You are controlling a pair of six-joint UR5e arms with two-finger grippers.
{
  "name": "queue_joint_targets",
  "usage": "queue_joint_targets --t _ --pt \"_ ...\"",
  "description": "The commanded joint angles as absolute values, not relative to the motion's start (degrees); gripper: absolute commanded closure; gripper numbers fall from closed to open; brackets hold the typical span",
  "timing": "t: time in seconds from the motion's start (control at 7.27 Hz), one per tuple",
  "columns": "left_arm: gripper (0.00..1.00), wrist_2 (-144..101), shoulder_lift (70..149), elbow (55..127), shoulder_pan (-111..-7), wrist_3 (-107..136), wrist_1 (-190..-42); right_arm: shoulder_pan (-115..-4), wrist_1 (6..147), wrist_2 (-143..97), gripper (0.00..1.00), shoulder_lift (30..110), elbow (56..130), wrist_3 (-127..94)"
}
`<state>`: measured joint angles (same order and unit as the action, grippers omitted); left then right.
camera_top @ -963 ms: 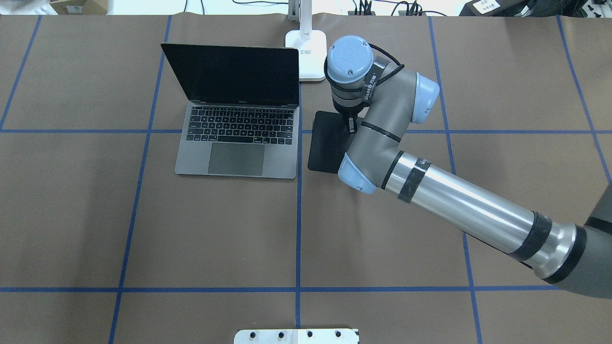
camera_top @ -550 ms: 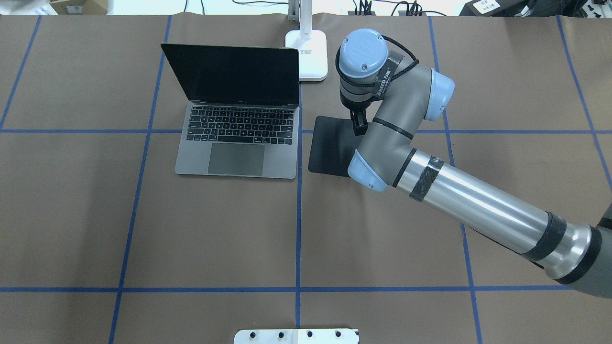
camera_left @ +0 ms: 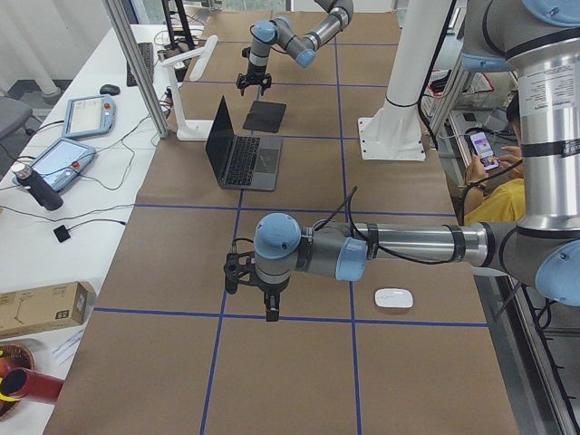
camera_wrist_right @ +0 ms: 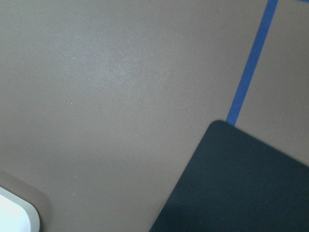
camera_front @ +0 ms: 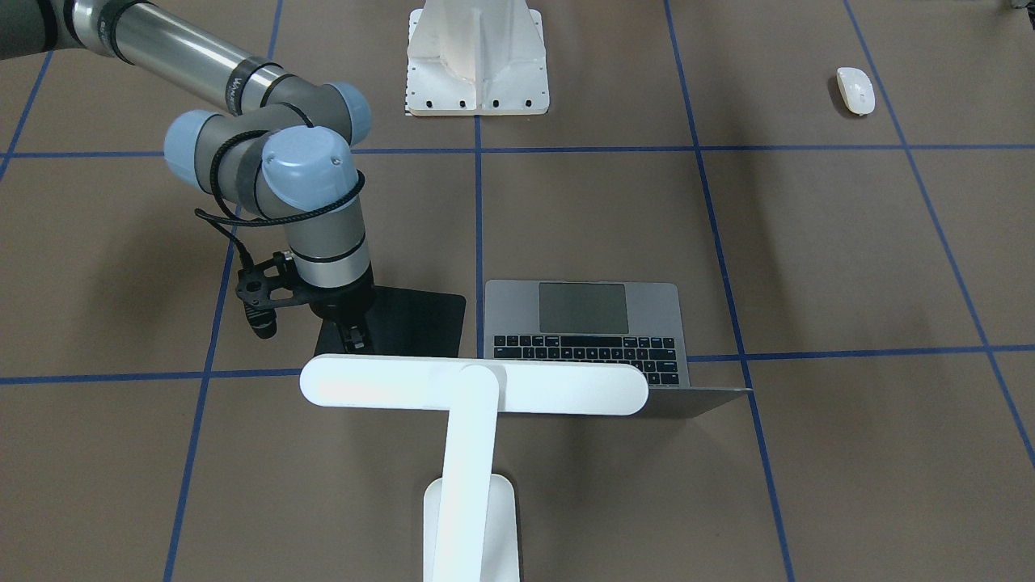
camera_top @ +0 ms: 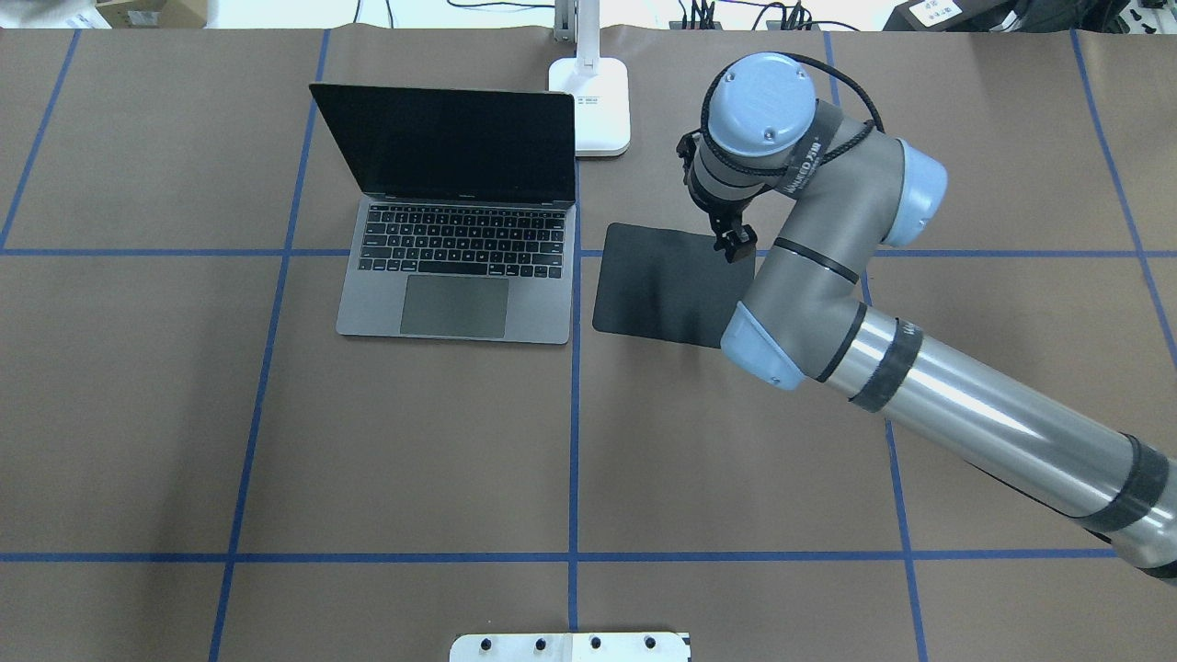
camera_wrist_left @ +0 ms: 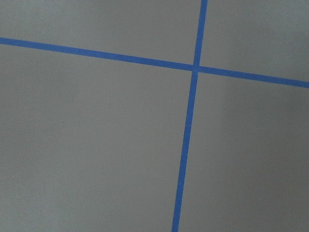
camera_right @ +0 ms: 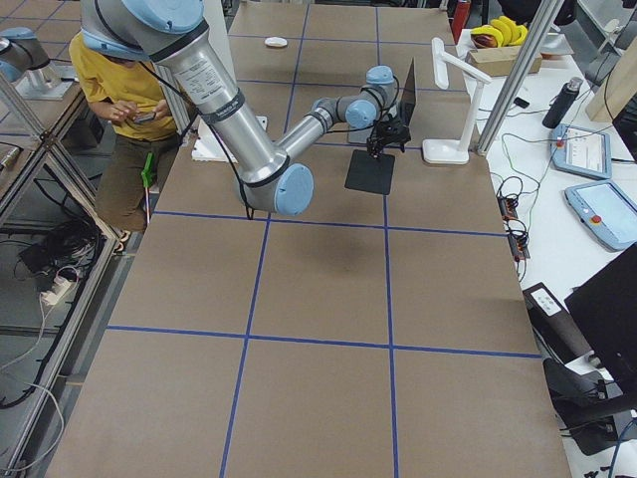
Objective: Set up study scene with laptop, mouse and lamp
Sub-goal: 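Release the mouse pad and withdraw the right gripper away from it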
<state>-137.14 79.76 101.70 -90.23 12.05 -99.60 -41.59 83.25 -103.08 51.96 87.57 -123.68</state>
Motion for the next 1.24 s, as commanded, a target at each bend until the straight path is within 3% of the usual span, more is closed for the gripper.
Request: queue_joint_targets --t 0.0,0.41,0.55,0.83,1.1 --pt "0.0 -137.72 79.98 103.97 -90.0 12.04 -99.32 -44.37 88.03 -106.24 0.0 59.91 97.87 -104.08" --pt "0.0 -137.81 76.23 105.99 -89.74 11.34 -105.15 -51.57 102.18 -112.83 0.0 68.43 109.92 -69.2" --pt "0.0 -141.38 71.59 106.0 -89.39 12.12 -117.56 -54.29 102.39 -114.59 0.0 72.21 111.26 -58.73" --pt "0.0 -153.43 68.05 105.99 -88.78 17.35 -122.67 -60.87 102.04 -120.38 0.0 79.59 111.88 -39.64" --pt "0.0 -138.42 63.04 106.08 -74.88 27.61 -132.4 -65.55 101.95 -123.66 0.0 85.05 112.93 -31.83"
